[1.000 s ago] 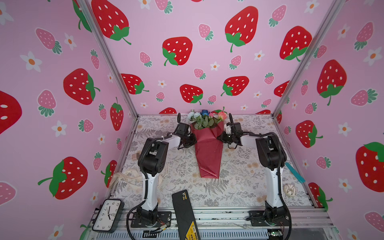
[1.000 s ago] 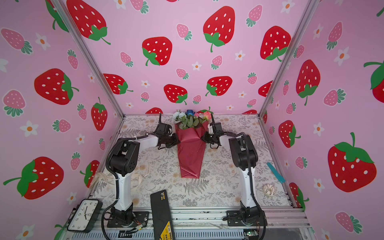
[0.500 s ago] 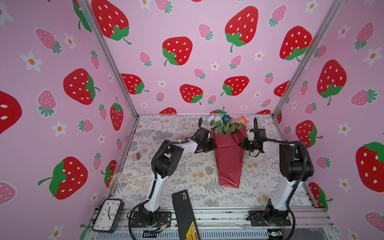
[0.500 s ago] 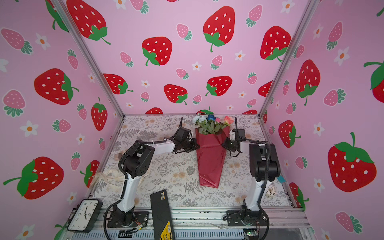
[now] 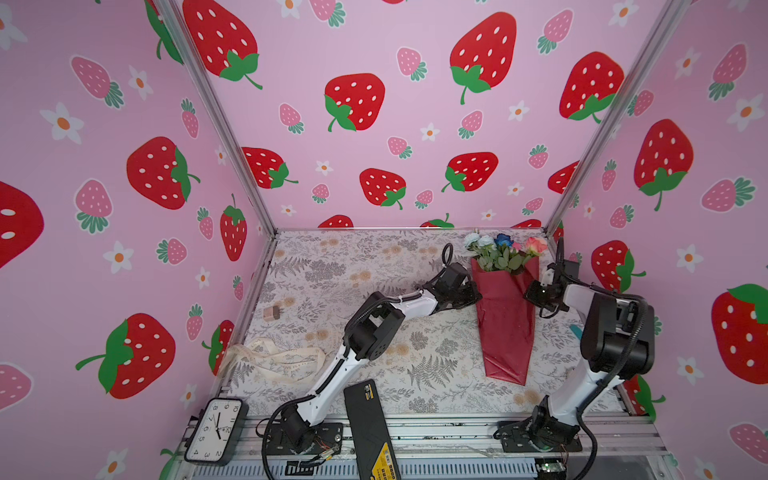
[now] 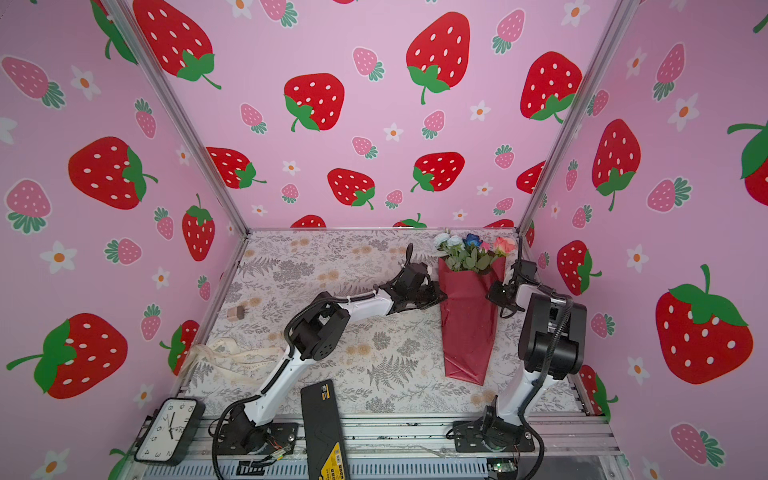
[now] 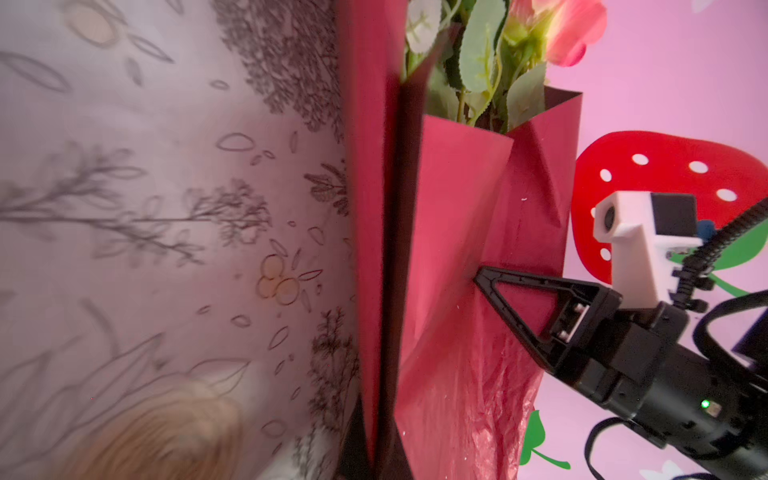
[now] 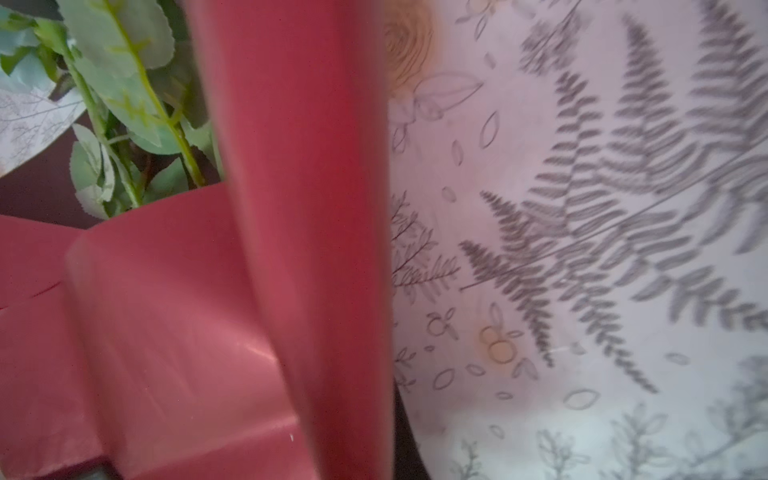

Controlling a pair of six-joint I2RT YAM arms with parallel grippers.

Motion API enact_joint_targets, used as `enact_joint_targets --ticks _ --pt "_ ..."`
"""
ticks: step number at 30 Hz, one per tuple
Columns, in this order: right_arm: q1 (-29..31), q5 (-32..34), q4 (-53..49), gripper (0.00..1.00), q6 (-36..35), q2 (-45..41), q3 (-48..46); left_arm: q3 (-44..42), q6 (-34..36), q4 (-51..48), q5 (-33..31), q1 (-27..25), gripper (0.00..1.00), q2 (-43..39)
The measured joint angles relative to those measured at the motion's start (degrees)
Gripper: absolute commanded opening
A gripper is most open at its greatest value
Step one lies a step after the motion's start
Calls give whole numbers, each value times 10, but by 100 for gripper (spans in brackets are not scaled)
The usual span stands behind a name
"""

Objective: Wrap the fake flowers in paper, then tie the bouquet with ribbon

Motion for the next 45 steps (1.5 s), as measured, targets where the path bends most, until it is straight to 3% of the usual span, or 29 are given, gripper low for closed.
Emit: enact_joint_targets --ticks 3,7,11,16,26,35,40,43,45 --pt "-4 28 -3 39 -15 15 28 19 -14 -5 -8 2 24 14" --pt "-18 68 5 57 -21 19 40 25 -31 -2 -16 22 57 16" --pt "-22 94 -1 65 -18 15 38 6 -32 -1 -19 45 76 -9" --pt "-22 108 -17 71 -11 -35 26 -94 -17 -4 -34 69 99 -88" --pt "-1 128 -26 77 -3 -221 -23 -343 68 -24 -106 108 99 -376" --pt "97 151 -48 77 11 -306 -78 -535 142 -136 -206 169 95 -637" --pt "166 136 -46 86 21 -341 -109 -626 165 -248 -244 232 94 -788" --pt "176 103 -39 100 28 -370 -137 -660 172 -325 -269 292 91 -873" --pt "176 87 -36 100 34 -386 -150 -685 173 -375 -287 327 90 -925"
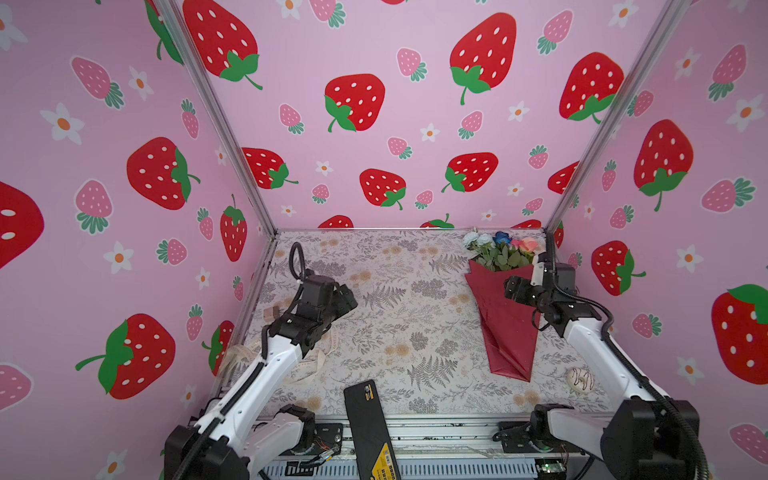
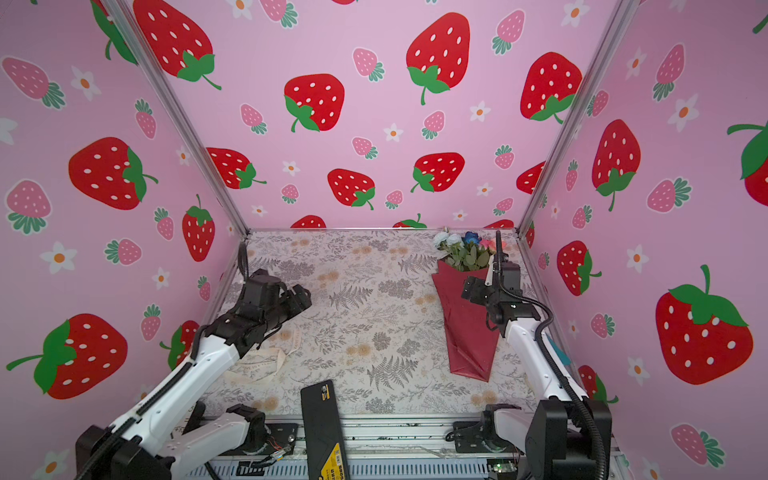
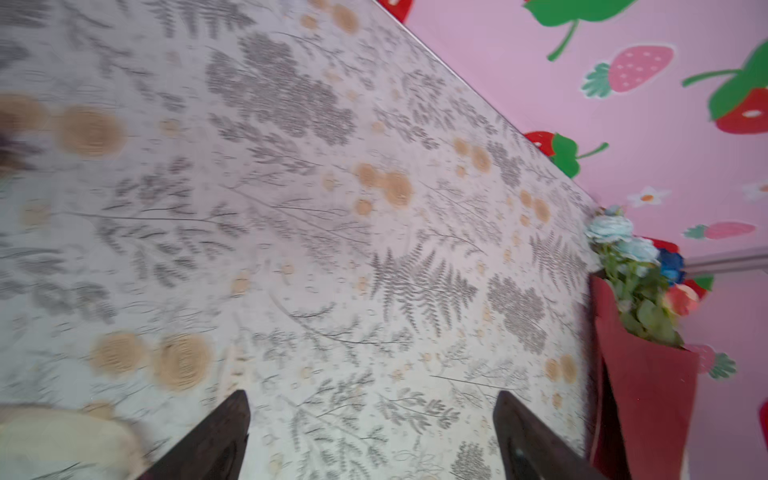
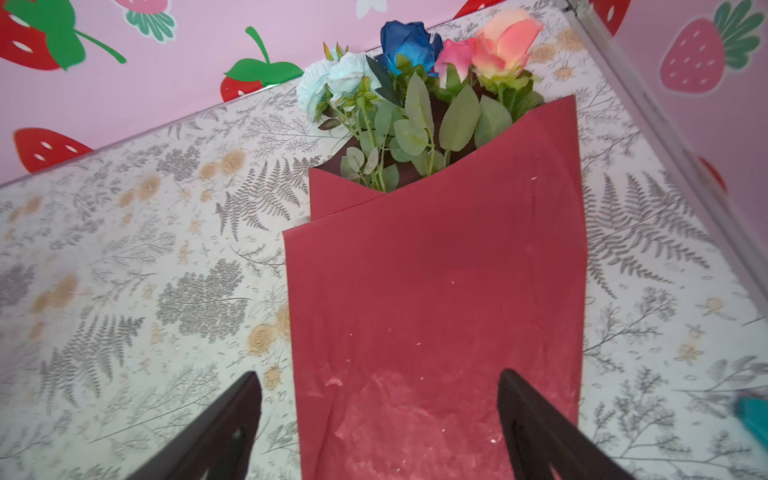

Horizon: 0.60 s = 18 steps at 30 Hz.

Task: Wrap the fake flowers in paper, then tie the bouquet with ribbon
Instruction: 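Release the bouquet and draw both grippers back toward the robot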

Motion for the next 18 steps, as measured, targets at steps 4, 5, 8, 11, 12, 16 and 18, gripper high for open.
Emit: enact_joint_targets --ticks 4,5,8,11,12,16,18 --pt "0 -14 4 100 6 -20 -4 -63 -5 -70 -9 44 89 -78" --pt "0 -15 7 100 6 -24 -4 -80 -9 -80 -5 51 89 -88" --pt "0 -15 15 100 10 -35 -4 -129 -22 -100 15 65 88 -95" --pt "0 -14 18 100 15 -39 -3 -155 -34 -106 37 67 84 -78" --pt "0 -13 19 100 17 -40 -3 -160 -36 -105 42 68 82 -72" --pt "0 -9 22 100 22 -40 -3 -177 -42 -90 60 68 75 -33" --pt "0 -7 25 100 25 -40 -3 -181 -40 -82 65 68 69 -12"
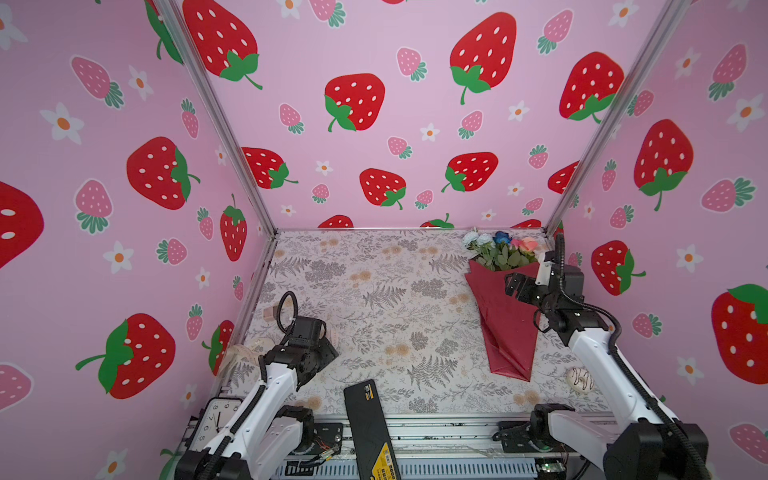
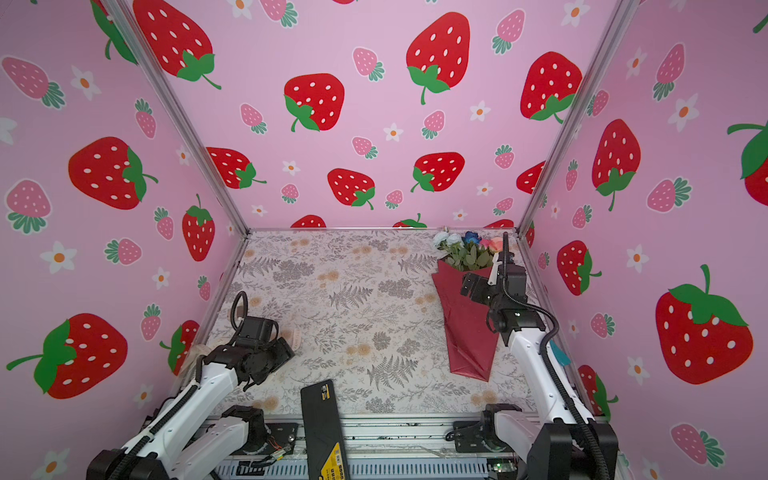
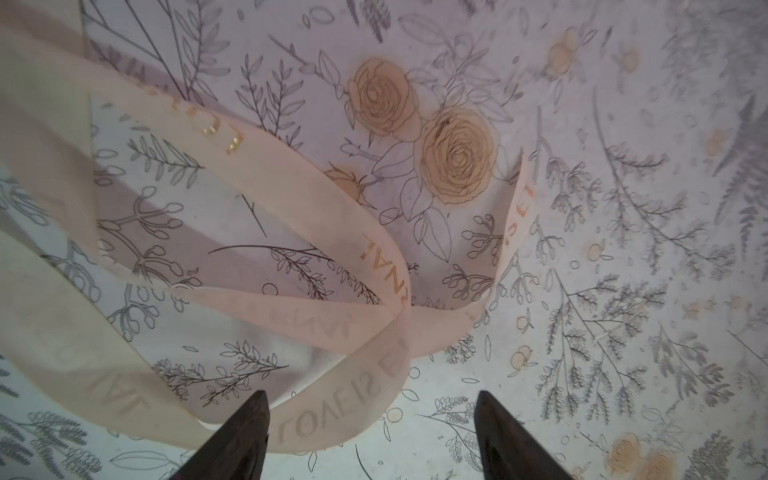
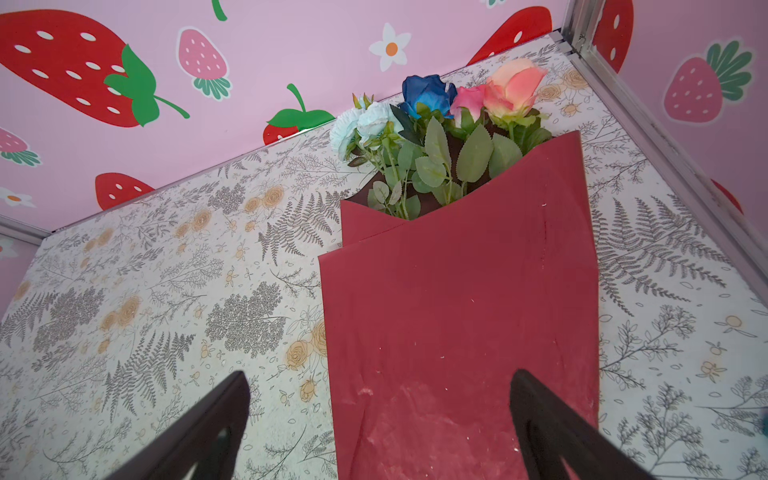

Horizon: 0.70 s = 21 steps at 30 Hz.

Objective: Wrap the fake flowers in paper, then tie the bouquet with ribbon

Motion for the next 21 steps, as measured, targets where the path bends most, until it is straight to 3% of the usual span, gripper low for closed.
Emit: enact_joint_targets --ticks 12,16,21 --pt "0 21 3 100 10 -1 4 -14 11 120 51 0 0 98" --pt "0 27 3 100 11 -3 4 -7 14 150 65 -9 0 120" --pt "0 24 6 100 11 -5 4 55 14 153 67 -86 0 154"
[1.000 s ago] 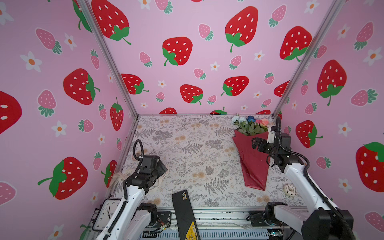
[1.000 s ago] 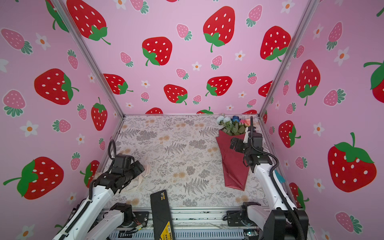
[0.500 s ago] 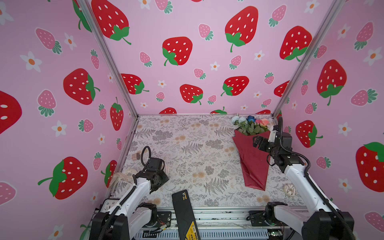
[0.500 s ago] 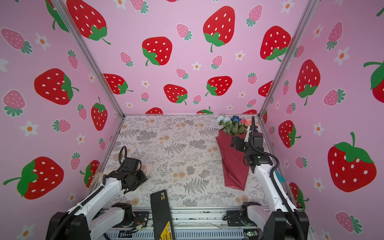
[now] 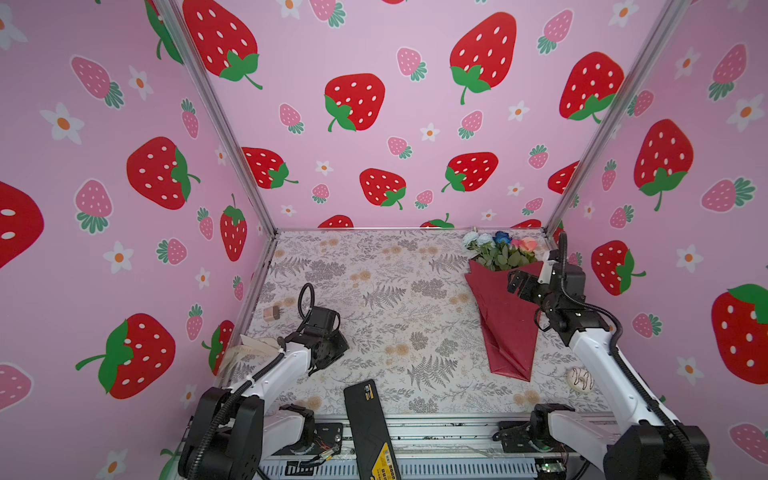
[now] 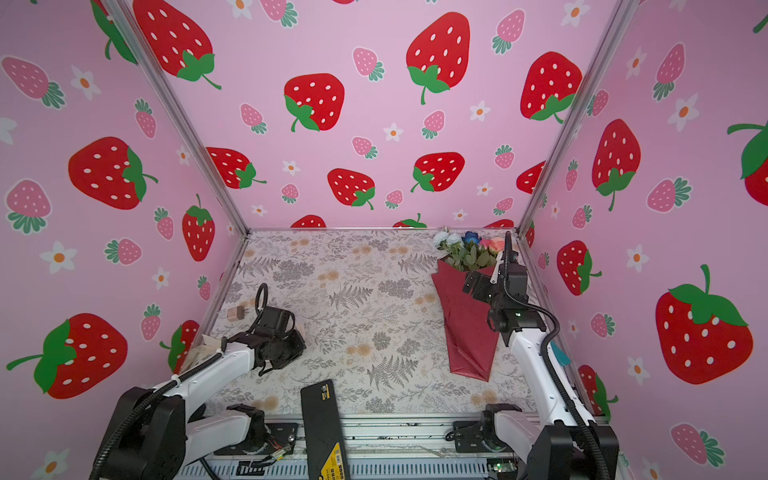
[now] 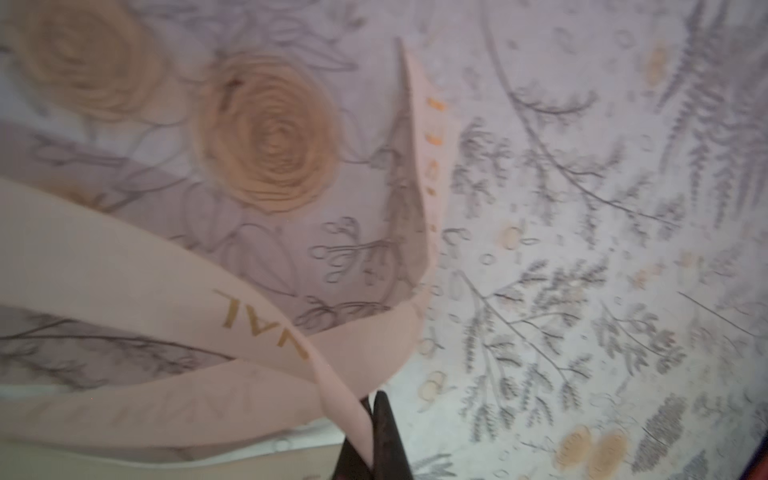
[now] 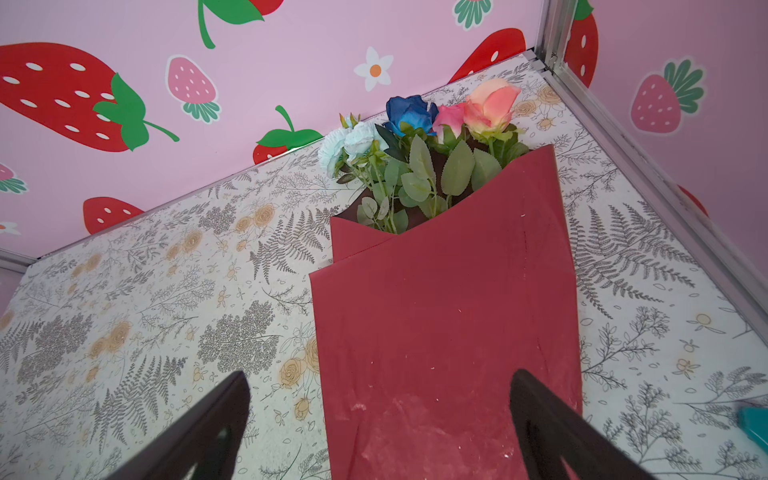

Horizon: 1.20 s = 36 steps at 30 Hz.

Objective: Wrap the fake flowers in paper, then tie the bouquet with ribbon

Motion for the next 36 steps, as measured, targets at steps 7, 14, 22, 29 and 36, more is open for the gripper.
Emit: enact_joint_targets --ticks 7,14,22,29,36 --pt "0 -9 11 100 0 -11 0 218 0 47 9 -144 0 123" --pt "2 -12 10 100 -3 -22 0 440 5 96 96 -250 4 327" --pt "29 -10 -10 95 -18 -36 0 462 16 103 185 -274 67 374" --pt "152 35 -33 83 -19 -19 -2 355 30 65 173 -216 68 230" --pt "317 86 -46 72 -29 110 16 251 39 9 87 -99 65 97"
